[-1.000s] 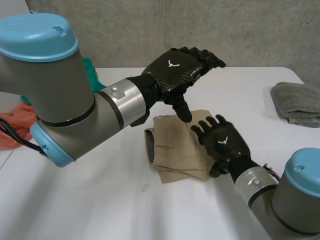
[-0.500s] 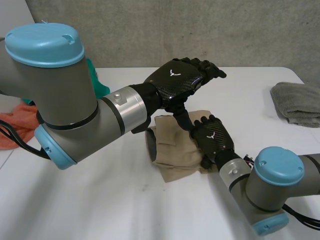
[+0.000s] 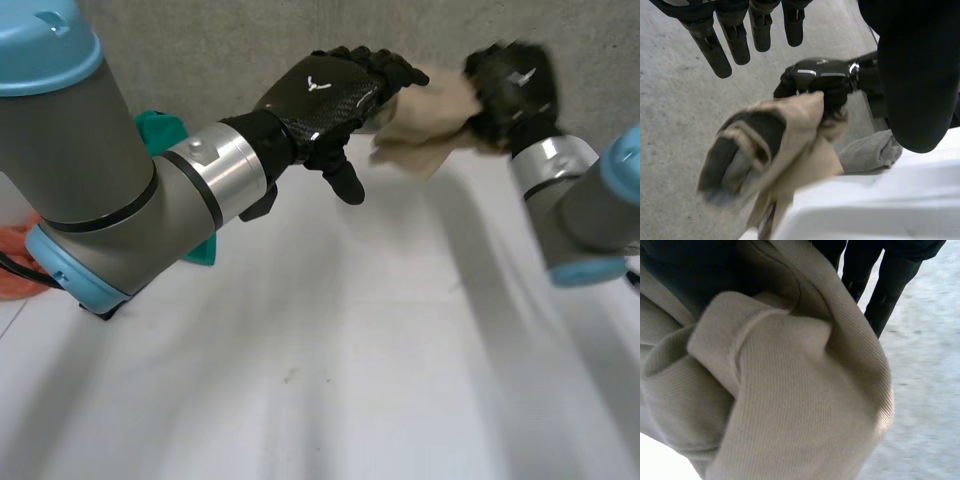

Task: Fold the laundry.

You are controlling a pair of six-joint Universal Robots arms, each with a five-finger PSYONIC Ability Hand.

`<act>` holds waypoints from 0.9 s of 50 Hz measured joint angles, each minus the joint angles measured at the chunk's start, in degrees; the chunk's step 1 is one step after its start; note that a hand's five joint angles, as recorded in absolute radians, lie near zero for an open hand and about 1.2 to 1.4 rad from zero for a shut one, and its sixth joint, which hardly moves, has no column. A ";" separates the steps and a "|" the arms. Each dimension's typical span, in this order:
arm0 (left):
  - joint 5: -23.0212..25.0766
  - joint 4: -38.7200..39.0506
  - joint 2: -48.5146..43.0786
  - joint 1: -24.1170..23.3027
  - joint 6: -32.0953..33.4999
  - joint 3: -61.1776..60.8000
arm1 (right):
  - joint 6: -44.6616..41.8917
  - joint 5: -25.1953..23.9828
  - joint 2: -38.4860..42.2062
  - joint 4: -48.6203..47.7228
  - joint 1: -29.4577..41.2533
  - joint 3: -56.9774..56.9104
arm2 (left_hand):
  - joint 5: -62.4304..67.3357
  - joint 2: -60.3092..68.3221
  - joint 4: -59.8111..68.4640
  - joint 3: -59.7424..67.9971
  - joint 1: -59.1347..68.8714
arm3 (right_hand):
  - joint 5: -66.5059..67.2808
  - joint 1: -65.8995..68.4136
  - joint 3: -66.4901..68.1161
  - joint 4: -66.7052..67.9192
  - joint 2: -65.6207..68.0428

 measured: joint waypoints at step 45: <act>0.91 3.17 -0.67 -1.35 -0.14 -3.95 | 0.60 -31.67 32.17 3.56 -38.23 -26.04 | 0.00 0.00 0.00 0.00 -0.05 | -38.22 -38.37 -43.63 -44.18 -44.20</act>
